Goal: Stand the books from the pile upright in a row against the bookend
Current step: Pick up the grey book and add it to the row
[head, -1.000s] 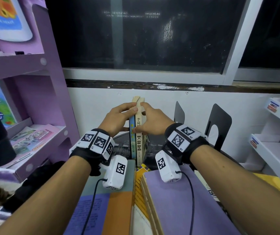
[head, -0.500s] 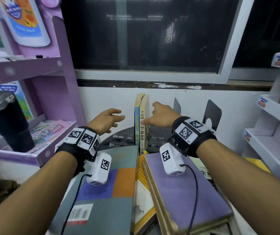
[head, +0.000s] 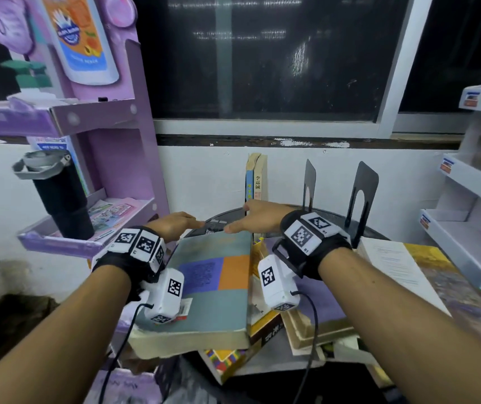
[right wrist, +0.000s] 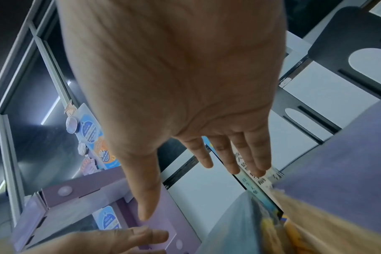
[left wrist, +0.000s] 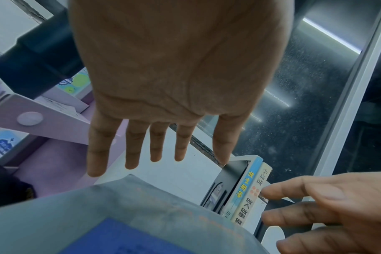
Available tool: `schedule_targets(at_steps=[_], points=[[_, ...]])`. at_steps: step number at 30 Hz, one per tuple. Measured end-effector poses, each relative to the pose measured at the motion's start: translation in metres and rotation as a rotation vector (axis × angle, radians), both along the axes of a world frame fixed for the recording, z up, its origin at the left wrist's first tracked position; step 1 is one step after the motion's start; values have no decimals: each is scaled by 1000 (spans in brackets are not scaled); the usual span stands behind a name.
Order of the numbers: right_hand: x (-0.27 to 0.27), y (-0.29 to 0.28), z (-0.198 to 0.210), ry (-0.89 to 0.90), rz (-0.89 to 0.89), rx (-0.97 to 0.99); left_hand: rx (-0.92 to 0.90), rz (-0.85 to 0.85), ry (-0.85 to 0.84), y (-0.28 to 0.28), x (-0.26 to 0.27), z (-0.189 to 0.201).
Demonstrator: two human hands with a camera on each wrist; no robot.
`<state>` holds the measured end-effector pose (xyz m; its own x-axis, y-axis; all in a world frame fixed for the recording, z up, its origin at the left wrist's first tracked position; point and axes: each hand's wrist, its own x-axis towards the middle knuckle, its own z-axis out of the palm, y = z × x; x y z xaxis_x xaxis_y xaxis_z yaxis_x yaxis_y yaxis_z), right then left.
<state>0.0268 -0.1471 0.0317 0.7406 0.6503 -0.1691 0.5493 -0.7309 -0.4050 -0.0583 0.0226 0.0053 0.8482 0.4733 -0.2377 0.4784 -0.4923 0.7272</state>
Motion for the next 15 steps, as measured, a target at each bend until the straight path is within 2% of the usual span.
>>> schedule_targets(at_steps=[9, 15], points=[[-5, 12, -17, 88, -62, -29, -113, 62, 160, 10, -18, -19], [-1, 18, -19, 65, -41, -125, -93, 22, 225, 9, -14, -26]])
